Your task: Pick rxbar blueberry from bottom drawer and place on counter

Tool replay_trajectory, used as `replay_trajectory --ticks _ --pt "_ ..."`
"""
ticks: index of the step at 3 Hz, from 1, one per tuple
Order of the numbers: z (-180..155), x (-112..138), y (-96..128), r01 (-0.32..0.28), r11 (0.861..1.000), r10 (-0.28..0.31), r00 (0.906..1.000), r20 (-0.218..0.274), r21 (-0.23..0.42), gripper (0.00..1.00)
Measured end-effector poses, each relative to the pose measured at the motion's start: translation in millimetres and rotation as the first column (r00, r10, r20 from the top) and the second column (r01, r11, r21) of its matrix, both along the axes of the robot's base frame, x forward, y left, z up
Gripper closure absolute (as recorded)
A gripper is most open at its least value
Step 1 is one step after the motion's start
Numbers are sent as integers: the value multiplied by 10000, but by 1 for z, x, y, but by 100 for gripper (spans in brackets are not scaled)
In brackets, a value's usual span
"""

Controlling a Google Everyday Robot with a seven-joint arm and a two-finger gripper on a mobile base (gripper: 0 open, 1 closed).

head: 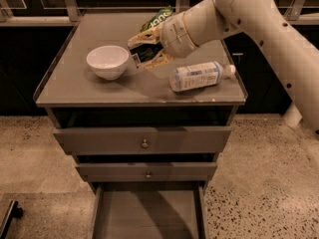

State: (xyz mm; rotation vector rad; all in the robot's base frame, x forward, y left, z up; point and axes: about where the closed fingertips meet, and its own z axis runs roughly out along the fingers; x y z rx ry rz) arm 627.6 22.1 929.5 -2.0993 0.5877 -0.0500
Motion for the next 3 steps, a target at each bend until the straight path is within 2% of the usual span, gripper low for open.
replay_trajectory --ticks 1,2,3 --pt "-12 18 4 76 9993 -65 9996 -292 358 100" --pt "-29 26 0 500 9950 -452 9974 -567 862 82" --pt "-29 27 0 558 9943 -511 9973 -536 908 59"
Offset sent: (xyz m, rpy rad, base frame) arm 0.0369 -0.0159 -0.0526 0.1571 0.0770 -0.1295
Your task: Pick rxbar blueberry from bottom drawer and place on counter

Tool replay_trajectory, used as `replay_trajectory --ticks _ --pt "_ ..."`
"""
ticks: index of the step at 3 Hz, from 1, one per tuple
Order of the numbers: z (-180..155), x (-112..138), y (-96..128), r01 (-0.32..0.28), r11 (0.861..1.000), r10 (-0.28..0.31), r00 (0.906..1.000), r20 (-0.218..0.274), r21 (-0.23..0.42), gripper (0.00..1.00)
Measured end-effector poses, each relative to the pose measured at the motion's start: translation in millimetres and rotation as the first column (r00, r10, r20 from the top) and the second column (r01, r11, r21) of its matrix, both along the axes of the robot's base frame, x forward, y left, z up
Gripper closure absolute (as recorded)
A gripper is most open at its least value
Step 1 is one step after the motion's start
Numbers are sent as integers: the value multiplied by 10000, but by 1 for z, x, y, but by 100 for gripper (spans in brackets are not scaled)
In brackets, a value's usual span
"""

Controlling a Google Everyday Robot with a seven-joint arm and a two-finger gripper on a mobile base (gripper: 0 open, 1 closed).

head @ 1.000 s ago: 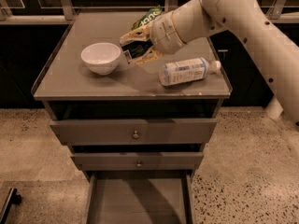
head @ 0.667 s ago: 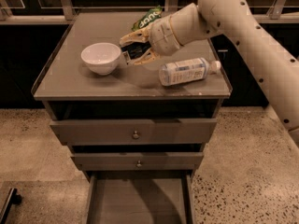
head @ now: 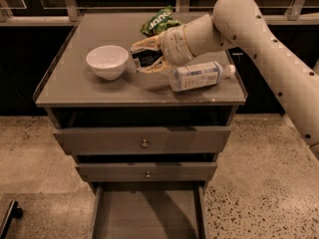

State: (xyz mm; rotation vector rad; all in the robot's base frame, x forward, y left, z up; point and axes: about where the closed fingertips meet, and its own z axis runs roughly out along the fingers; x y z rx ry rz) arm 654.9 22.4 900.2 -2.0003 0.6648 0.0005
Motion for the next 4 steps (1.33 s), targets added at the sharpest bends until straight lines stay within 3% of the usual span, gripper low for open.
replay_trajectory --ticks 2,3,4 --pt "0 0 0 -1 10000 1 10000 -1 0 13" --pt "0 0 0 -2 10000 2 10000 -1 0 0" --pt "0 0 0 -3 10000 3 10000 -1 0 0"
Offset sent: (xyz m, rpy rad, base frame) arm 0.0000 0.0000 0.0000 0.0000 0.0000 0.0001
